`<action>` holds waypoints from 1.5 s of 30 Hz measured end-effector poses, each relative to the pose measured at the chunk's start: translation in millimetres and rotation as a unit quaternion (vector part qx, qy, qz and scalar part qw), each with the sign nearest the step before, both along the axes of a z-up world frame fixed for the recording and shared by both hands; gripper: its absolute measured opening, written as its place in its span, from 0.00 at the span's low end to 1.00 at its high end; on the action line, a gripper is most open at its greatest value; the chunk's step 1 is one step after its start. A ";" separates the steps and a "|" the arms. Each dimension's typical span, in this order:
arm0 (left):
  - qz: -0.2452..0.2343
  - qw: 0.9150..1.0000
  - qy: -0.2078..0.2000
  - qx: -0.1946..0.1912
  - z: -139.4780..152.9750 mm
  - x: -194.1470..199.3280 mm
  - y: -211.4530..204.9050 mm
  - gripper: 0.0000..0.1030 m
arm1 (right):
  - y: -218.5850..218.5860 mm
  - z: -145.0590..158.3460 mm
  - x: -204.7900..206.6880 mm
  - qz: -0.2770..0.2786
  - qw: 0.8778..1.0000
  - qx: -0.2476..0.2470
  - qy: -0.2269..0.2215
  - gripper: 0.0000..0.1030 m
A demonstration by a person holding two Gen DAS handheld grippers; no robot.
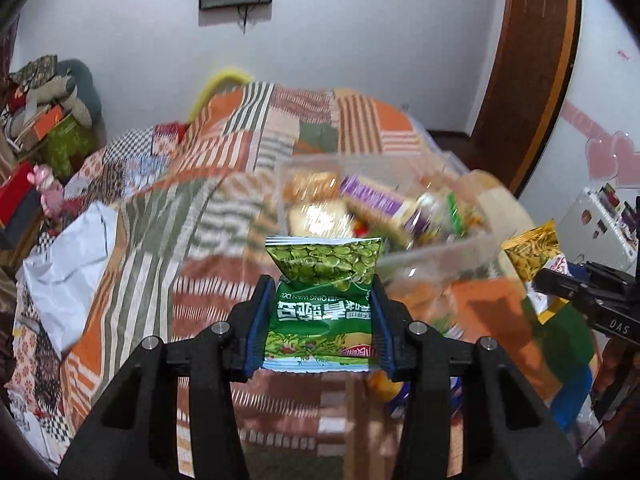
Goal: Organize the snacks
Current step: 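Drop green bag into box with left tool while right tool drops yellow bag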
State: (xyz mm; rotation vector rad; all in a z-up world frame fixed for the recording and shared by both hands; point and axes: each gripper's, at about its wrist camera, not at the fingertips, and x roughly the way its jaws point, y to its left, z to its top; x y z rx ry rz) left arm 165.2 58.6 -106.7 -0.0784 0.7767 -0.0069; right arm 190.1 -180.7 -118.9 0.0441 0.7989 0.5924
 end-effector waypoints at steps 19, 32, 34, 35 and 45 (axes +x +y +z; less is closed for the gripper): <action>-0.024 0.999 -0.039 -0.017 29.2 65.4 -26.7 0.44 | 15.0 49.6 44.6 -0.024 0.996 0.040 -0.081 0.33; -0.025 0.999 0.017 -0.035 -11.6 118.6 -31.8 0.44 | 40.9 20.3 88.9 -0.022 0.999 0.025 -0.035 0.33; -0.026 0.999 0.024 -0.034 -16.8 123.0 -34.9 0.44 | 45.8 15.2 95.0 -0.022 0.999 0.021 -0.024 0.33; -0.026 0.999 0.027 -0.033 -19.6 125.3 -35.3 0.44 | 47.5 12.6 98.1 -0.021 0.999 0.020 -0.019 0.33; -0.017 0.998 0.045 -0.041 -36.0 137.4 -30.1 0.44 | 63.1 -8.8 111.3 -0.006 1.000 -0.011 0.013 0.33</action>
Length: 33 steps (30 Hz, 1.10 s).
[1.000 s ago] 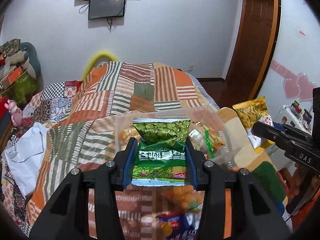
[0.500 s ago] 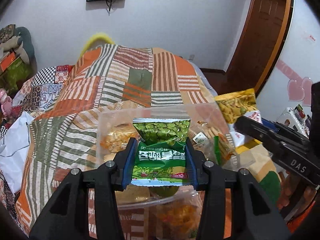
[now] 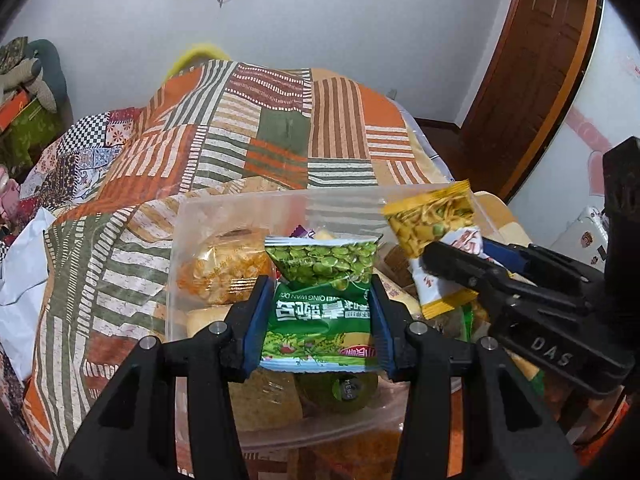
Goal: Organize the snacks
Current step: 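Drop green bag into box with left tool while right tool drops yellow bag, then grasp blue snack bag with left tool while right tool grasps orange-snack bag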
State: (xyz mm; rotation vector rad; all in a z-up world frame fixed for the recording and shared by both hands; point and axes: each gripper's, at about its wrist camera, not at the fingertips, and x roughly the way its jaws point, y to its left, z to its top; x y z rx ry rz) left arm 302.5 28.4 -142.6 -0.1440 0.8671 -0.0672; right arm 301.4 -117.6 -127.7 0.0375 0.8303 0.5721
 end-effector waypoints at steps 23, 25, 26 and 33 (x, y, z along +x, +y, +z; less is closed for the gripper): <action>0.000 0.999 -0.033 0.031 31.9 -74.5 4.5 0.78 | -20.7 16.6 -60.2 0.025 0.999 -0.016 -0.031 0.59; 0.001 0.999 -0.029 0.033 28.9 -84.4 7.7 0.80 | -18.4 12.9 -70.5 0.036 0.999 -0.017 -0.029 0.60; 0.002 0.999 -0.027 0.034 27.5 -89.2 8.9 0.80 | -17.2 11.5 -73.4 0.040 0.999 -0.017 -0.027 0.60; -0.003 0.999 -0.010 0.054 10.4 -116.3 14.2 0.81 | 9.1 -12.2 -86.1 0.084 0.996 -0.027 0.011 0.60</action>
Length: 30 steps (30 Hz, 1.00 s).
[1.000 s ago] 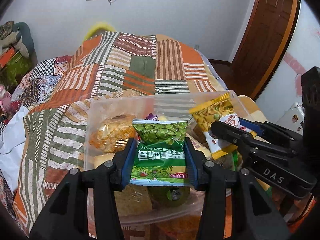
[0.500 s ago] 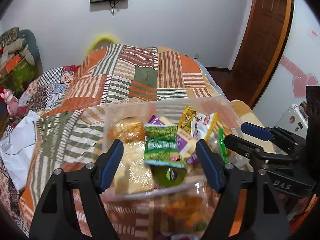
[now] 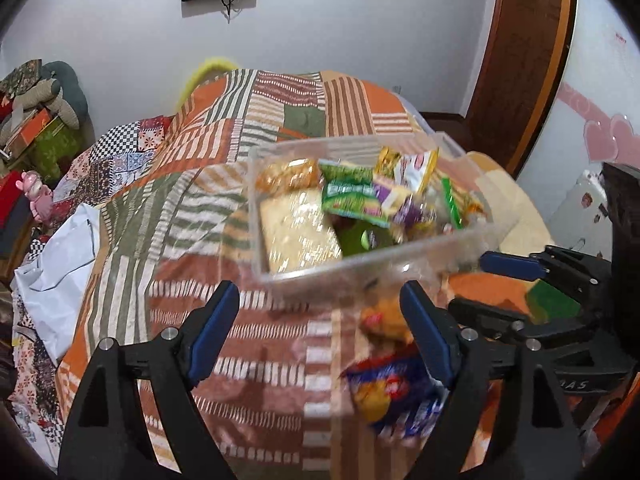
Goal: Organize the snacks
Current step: 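Grasp blue snack bag with left tool while right tool grasps orange-snack bag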
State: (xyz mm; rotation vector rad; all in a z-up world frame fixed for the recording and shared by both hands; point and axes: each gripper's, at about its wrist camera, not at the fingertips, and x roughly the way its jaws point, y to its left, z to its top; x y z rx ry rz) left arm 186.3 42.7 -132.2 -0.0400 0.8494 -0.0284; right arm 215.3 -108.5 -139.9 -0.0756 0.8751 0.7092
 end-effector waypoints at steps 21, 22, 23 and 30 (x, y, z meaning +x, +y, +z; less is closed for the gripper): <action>0.004 0.999 0.020 -0.038 -6.3 -22.1 8.1 0.81 | 11.7 -22.8 -3.5 0.000 0.998 0.024 0.058 0.45; 0.003 0.999 0.020 -0.040 -5.3 -23.0 6.4 0.83 | 5.6 -19.7 -5.8 -0.006 0.998 0.027 0.053 0.44; 0.001 0.999 0.019 -0.042 -4.1 -24.6 3.8 0.83 | -1.2 -16.4 -8.0 -0.013 0.998 0.030 0.047 0.44; -0.030 0.998 0.021 -0.053 -0.4 -35.2 -23.6 0.92 | -42.3 1.4 -20.5 -0.057 0.997 0.042 0.018 0.41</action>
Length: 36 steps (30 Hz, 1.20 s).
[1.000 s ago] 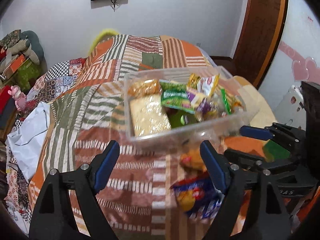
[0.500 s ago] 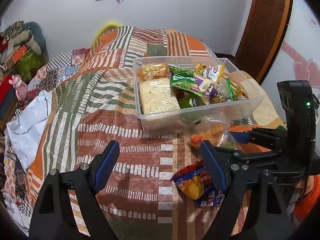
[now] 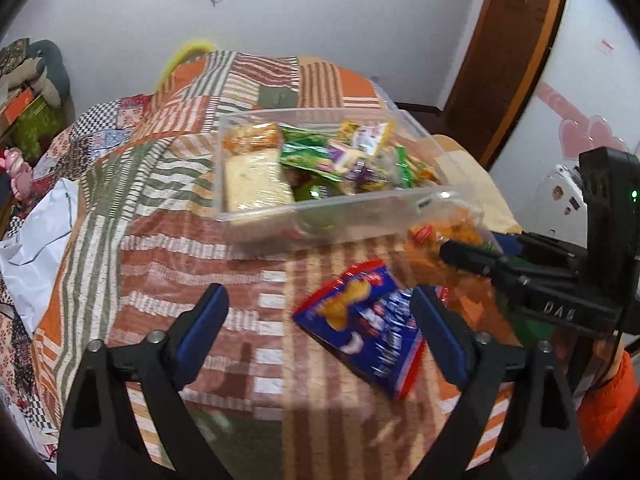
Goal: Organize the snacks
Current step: 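Grasp blue snack bag with left tool while right tool grasps orange-snack bag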
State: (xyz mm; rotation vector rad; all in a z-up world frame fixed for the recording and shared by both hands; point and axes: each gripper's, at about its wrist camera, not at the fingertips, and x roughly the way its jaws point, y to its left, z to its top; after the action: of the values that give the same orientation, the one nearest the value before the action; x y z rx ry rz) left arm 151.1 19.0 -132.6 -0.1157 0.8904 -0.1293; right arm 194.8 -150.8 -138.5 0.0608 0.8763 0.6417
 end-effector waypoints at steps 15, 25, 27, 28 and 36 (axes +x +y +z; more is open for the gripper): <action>-0.044 0.995 0.085 0.040 -70.1 16.1 -62.3 0.93 | -51.2 7.0 -12.9 -0.054 0.998 0.021 0.000 0.41; -0.008 0.997 0.068 0.023 -78.5 23.8 -43.4 0.67 | -47.3 4.2 -13.7 -0.049 0.999 0.018 -0.002 0.41; -0.013 0.998 0.063 0.023 -73.9 20.9 -41.1 0.64 | -46.6 4.9 -13.1 -0.047 0.999 0.022 -0.003 0.41; -0.014 0.998 0.059 0.020 -70.4 19.0 -39.7 0.64 | -46.2 6.4 -12.6 -0.048 0.999 0.025 -0.006 0.41; -0.013 1.000 0.006 0.006 -22.4 11.8 -28.6 0.64 | -46.4 20.9 -3.5 -0.051 0.997 0.040 -0.028 0.41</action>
State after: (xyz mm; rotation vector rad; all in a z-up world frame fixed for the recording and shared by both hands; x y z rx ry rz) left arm 162.9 -9.5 -155.0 -0.0930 0.9049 -0.1482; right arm 191.3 -197.2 -117.6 0.1590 0.7885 0.5802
